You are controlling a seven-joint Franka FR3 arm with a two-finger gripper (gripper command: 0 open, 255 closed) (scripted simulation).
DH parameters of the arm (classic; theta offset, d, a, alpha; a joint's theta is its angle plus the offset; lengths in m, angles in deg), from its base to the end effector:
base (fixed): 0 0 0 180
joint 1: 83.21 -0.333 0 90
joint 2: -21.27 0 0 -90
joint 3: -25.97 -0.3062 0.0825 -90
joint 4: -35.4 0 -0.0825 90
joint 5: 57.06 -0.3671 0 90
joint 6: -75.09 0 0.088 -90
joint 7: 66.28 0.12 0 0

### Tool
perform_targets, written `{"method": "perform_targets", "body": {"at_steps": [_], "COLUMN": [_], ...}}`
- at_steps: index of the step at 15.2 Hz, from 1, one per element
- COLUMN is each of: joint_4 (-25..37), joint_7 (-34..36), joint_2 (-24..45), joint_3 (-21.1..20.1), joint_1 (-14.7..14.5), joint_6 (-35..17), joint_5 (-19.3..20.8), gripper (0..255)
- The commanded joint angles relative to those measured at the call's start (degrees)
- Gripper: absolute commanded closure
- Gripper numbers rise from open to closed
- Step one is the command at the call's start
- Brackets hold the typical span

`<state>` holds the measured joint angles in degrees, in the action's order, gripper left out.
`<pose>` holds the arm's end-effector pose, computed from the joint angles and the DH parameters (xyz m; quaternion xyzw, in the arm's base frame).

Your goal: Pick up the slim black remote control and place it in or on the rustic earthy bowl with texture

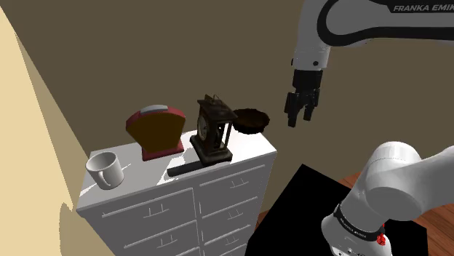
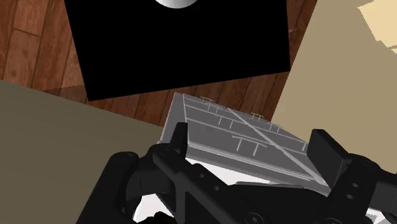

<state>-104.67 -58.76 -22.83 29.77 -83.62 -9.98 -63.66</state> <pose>0.2839 -0.0055 0.5207 -0.9887 0.0835 0.0989 0.0761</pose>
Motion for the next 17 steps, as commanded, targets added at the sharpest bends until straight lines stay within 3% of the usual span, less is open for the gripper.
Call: {"method": "perform_targets", "body": {"at_steps": [1,17], "joint_4": [0.00,8.32], "joint_7": [0.00,-22.21], "joint_2": [0.00,29.61], "joint_3": [0.00,-3.52], "joint_1": [0.00,-10.30], "joint_6": [0.00,-27.38], "joint_5": [0.00,3.77], "gripper": [0,0]}}
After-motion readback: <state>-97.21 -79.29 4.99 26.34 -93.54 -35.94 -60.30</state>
